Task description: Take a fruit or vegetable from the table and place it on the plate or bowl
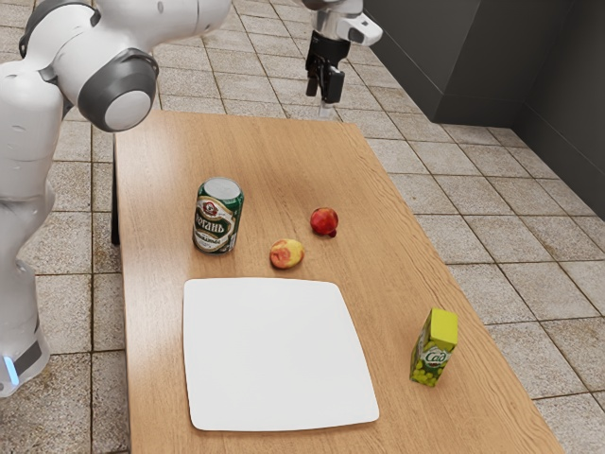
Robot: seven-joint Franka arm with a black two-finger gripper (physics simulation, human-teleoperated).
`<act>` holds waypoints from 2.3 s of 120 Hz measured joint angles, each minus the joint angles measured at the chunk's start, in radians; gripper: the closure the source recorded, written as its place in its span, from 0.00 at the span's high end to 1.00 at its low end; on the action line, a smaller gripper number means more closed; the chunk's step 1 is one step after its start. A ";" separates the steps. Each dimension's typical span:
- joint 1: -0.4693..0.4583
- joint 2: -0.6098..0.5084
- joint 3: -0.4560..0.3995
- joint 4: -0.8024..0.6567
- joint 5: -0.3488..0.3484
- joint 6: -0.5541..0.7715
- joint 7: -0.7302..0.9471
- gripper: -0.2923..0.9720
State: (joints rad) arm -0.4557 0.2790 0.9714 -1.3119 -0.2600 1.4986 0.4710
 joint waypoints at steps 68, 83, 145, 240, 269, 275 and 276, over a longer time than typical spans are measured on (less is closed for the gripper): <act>-0.057 -0.014 0.013 0.120 0.028 -0.108 -0.062 0.77; 0.063 0.108 -0.099 0.059 0.013 -0.039 -0.083 0.77; 0.226 0.230 -0.362 0.032 -0.070 0.071 -0.131 0.77; -0.067 -0.009 -0.206 -0.349 -0.031 0.204 -0.159 0.77; -0.065 0.005 -0.208 -0.357 -0.032 0.235 -0.165 0.77; -0.065 0.011 -0.208 -0.357 -0.032 0.241 -0.166 0.77; -0.064 0.011 -0.208 -0.357 -0.032 0.242 -0.166 0.77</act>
State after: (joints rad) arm -0.5200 0.2901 0.7637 -1.6693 -0.2918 1.7403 0.3048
